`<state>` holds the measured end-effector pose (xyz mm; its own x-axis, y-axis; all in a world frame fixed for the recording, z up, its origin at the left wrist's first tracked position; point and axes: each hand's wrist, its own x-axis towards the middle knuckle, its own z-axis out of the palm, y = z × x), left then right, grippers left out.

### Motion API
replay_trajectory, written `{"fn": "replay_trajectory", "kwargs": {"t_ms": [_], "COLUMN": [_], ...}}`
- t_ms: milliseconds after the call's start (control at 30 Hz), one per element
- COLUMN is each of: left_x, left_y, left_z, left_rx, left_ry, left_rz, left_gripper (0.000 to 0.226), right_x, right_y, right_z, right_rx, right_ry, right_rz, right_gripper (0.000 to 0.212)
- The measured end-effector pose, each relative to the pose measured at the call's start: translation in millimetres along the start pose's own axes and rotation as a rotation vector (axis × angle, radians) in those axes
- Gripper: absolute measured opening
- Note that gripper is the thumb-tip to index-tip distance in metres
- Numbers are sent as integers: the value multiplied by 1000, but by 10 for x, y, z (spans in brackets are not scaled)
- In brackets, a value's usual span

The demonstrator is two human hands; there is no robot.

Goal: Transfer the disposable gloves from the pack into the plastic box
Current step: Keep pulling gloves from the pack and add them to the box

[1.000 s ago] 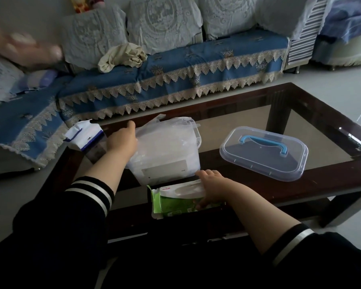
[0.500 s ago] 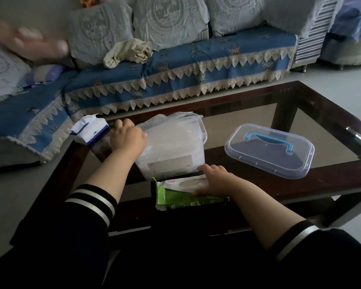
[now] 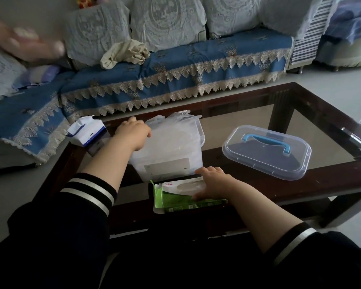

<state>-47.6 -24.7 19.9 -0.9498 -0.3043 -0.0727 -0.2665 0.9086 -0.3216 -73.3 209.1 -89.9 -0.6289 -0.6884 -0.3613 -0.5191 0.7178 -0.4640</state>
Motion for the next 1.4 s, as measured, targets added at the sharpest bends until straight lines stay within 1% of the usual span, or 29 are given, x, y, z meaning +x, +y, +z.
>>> {"fn": "replay_trajectory", "kwargs": {"t_ms": [100, 133, 200, 233, 267, 300, 333, 367, 434, 467, 534, 567, 600, 634, 734, 800, 934, 1000, 1100, 1200, 1267, 1301, 1334, 1367, 1401], "left_x": [-47, -81, -246, -364, -491, -609, -711, -785, -842, -839, -847, -829, -820, -807, -786, -772, -759, -759, -763, -776, -770, -771, -769, -772, -775], "left_y": [84, 115, 246, 342, 443, 532, 619, 681, 743, 755, 766, 767, 766, 770, 776, 772, 756, 751, 752, 762, 762, 758, 753, 751, 750], "left_z": [-143, -155, -114, -80, -31, 24, 117, 201, 408, 513, 688, 755, 813, 860, 983, 1044, 1115, 1105, 1061, 1004, 1018, 1029, 1043, 1053, 1059], "left_rx": [-64, -149, -402, -511, -572, -614, -659, -684, -623, -571, -516, -499, -495, -504, -557, -584, -718, -718, -708, -699, -701, -709, -727, -746, -754], "left_ry": [213, 328, 566, 643, 684, 667, 573, 431, 142, 39, -117, -162, -191, -210, -230, -220, -234, -231, -221, -233, -228, -226, -230, -234, -231], "left_rz": [36, 61, 168, 252, 330, 385, 387, 339, 193, 144, 136, 152, 164, 170, 167, 168, 192, 201, 196, 205, 222, 215, 206, 201, 206], "left_gripper": [45, 39, 24, 24, 28, 30, 30, 29, 28, 35, 63, 75, 83, 86, 86, 86, 82, 78, 72, 66, 61, 63, 65, 68, 70], "right_x": [-8, -17, -23, -26, -24, -15, -11, -6, 3, 6, 16, 19, 18, 16, 28, 36, 52, 49, 29, -19, -60, -79, -89, -98, -90], "right_y": [4, -8, -31, -45, -55, -66, -67, -69, -66, -65, -79, -87, -109, -126, -152, -173, -239, -243, -236, -239, -240, -233, -226, -224, -221], "right_z": [-6, -10, -4, 1, 9, 6, 15, 15, 37, 45, 68, 70, 74, 71, 84, 116, 151, 133, 112, 69, 28, 12, 5, 12, 38], "right_rx": [2, 1, -6, -7, 6, 30, 53, 69, 82, 82, 68, 59, 46, 24, -92, -137, -172, -132, -11, 266, 392, 418, 421, 387, 325], "right_ry": [10, 31, 103, 152, 195, 228, 241, 249, 259, 273, 303, 305, 292, 274, 242, 268, 352, 348, 282, 317, 356, 341, 300, 252, 226], "right_rz": [-5, -10, -36, -60, -89, -121, -145, -165, -186, -190, -203, -208, -212, -214, -221, -216, -185, -193, -184, -172, -159, -149, -127, -98, -79], "right_gripper": [84, 80, 70, 65, 58, 49, 39, 30, 18, 14, 10, 10, 13, 17, 24, 23, 21, 18, 17, 12, 12, 15, 24, 35, 40]}}
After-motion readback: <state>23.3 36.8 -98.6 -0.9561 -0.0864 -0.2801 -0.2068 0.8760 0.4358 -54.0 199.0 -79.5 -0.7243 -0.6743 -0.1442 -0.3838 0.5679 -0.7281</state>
